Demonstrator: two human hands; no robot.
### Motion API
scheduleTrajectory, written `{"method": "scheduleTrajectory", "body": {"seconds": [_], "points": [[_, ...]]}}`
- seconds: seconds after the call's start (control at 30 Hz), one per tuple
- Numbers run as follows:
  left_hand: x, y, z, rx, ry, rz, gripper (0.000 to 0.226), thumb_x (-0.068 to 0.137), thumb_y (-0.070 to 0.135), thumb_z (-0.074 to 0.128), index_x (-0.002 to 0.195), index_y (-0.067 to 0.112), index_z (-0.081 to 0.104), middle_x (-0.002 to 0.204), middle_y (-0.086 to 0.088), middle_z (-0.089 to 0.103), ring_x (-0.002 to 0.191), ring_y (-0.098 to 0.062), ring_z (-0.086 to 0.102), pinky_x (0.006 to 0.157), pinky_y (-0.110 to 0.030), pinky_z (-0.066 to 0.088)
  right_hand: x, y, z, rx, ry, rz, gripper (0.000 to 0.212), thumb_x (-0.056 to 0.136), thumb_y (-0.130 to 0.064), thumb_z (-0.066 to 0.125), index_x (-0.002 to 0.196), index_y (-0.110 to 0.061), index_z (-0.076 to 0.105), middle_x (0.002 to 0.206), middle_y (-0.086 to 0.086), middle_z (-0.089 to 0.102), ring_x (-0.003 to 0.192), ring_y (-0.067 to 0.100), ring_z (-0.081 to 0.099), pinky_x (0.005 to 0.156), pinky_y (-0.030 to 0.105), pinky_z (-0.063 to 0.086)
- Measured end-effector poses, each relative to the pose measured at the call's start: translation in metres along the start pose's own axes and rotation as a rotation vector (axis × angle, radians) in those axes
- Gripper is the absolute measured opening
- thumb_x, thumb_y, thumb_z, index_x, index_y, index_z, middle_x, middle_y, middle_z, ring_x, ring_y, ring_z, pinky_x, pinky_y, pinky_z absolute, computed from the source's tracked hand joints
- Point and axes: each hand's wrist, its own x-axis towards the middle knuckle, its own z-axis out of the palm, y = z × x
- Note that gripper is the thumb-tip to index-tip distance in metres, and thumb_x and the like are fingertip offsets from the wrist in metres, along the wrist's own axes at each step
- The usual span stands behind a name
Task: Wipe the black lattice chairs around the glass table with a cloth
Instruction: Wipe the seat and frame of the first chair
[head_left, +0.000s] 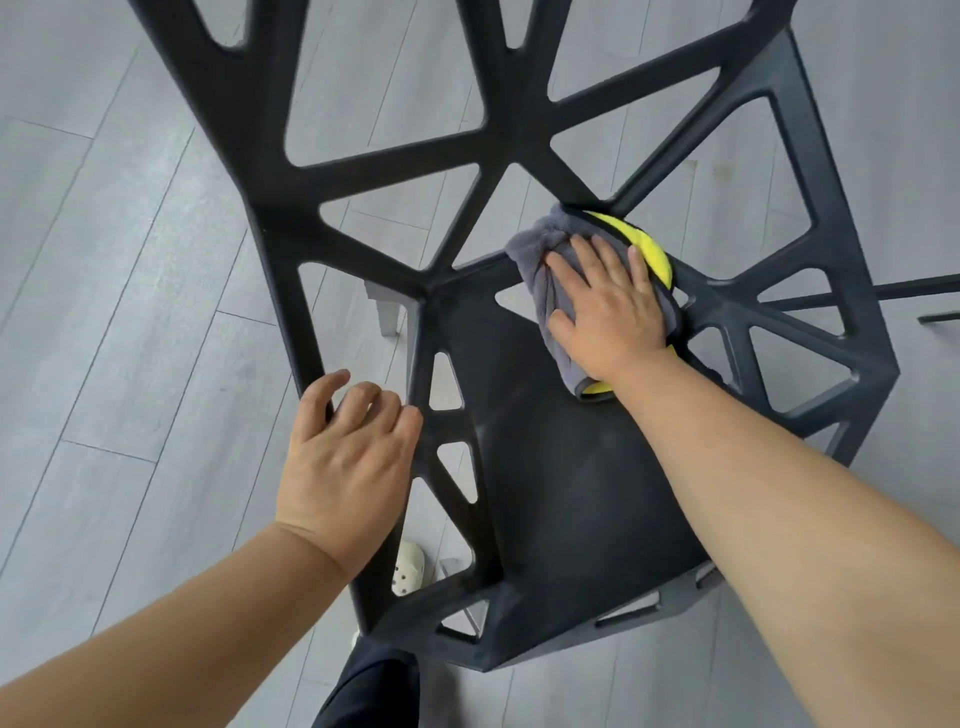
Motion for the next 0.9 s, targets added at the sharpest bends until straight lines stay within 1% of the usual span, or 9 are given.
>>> {"method": "scheduleTrajectory", "body": {"seconds": [0.1,0.17,0.3,0.37,0.57,0.6,0.77,0.83,0.9], "points": [[0.0,0.002,-0.002,-0.001,0.024,-0.001,0.035,0.078,0.01,0.025,0.073,0.008,0.06,0.068,-0.005,0.055,0.086,-0.032,0.058,0.105,-0.046,0.023,-0.016,0.005,0.002,0.055,0.007,0.071,0.061,0.091,-0.037,0.04,0.148,-0.026,0.023,0.157,0.004,0.019,0.145,0.024,0.012,0.118,0.046,0.003],[-0.001,0.003,-0.003,0.003,0.047,0.0,0.04,0.077,0.012,0.021,0.071,0.008,0.06,0.067,-0.005,0.056,0.086,-0.032,0.059,0.104,-0.046,0.022,-0.035,0.017,0.004,0.076,-0.015,0.119,0.061,0.091,-0.036,0.039,0.149,-0.027,0.021,0.158,0.003,0.017,0.145,0.023,0.01,0.118,0.045,0.001],[-0.002,0.005,-0.002,0.02,0.054,-0.024,0.027,0.072,-0.003,0.037,0.07,0.008,0.062,0.065,-0.005,0.057,0.087,-0.033,0.058,0.103,-0.045,0.021,-0.083,0.041,0.006,0.062,-0.069,0.15,0.062,0.092,-0.036,0.038,0.15,-0.027,0.02,0.158,0.003,0.016,0.145,0.021,0.009,0.118,0.044,0.0],[-0.003,0.006,-0.002,0.026,0.053,-0.02,0.029,0.069,-0.008,0.036,0.069,0.007,0.061,0.065,-0.005,0.057,0.087,-0.033,0.058,0.103,-0.045,0.02,-0.105,0.046,0.007,0.042,-0.104,0.153,0.061,0.092,-0.037,0.037,0.15,-0.027,0.02,0.158,0.002,0.015,0.146,0.02,0.007,0.118,0.044,-0.001],[-0.006,0.011,-0.004,0.055,0.052,-0.017,0.023,0.07,-0.002,0.039,0.066,0.006,0.06,0.063,-0.006,0.056,0.086,-0.034,0.057,0.103,-0.045,0.02,-0.158,0.056,0.01,0.031,-0.137,0.202,0.067,0.086,-0.045,0.013,0.149,-0.027,0.023,0.157,0.002,0.02,0.146,0.021,0.011,0.118,0.045,0.001],[-0.007,0.011,-0.004,0.061,0.047,-0.015,0.022,0.071,-0.002,0.04,0.066,0.006,0.06,0.062,-0.006,0.056,0.086,-0.034,0.056,0.103,-0.045,0.019,-0.165,0.057,0.011,0.038,-0.134,0.211,0.066,0.086,-0.046,0.013,0.149,-0.027,0.024,0.157,0.002,0.021,0.146,0.021,0.012,0.118,0.046,0.001],[-0.008,0.009,-0.002,0.067,0.051,-0.012,0.022,0.071,-0.001,0.04,0.065,0.007,0.06,0.062,-0.005,0.055,0.086,-0.034,0.056,0.104,-0.045,0.018,-0.212,0.052,0.019,0.073,-0.072,0.355,0.056,0.092,-0.04,0.036,0.146,-0.023,0.033,0.154,0.005,0.029,0.144,0.026,0.019,0.117,0.047,0.01],[-0.009,0.008,-0.001,0.063,0.067,-0.004,0.023,0.072,0.0,0.039,0.065,0.008,0.059,0.061,-0.005,0.055,0.086,-0.034,0.056,0.104,-0.044,0.018,-0.227,0.04,0.021,0.118,-0.074,0.439,0.057,0.093,-0.036,0.046,0.147,-0.022,0.032,0.154,0.007,0.029,0.144,0.028,0.019,0.117,0.048,0.011],[-0.009,0.007,-0.001,0.056,0.081,0.002,0.022,0.071,0.0,0.04,0.063,0.008,0.059,0.059,-0.004,0.054,0.084,-0.033,0.057,0.103,-0.044,0.019,-0.233,0.022,0.02,0.138,-0.096,0.496,0.06,0.093,-0.039,0.045,0.148,-0.024,0.027,0.155,0.007,0.025,0.145,0.028,0.014,0.118,0.049,0.008]]}}
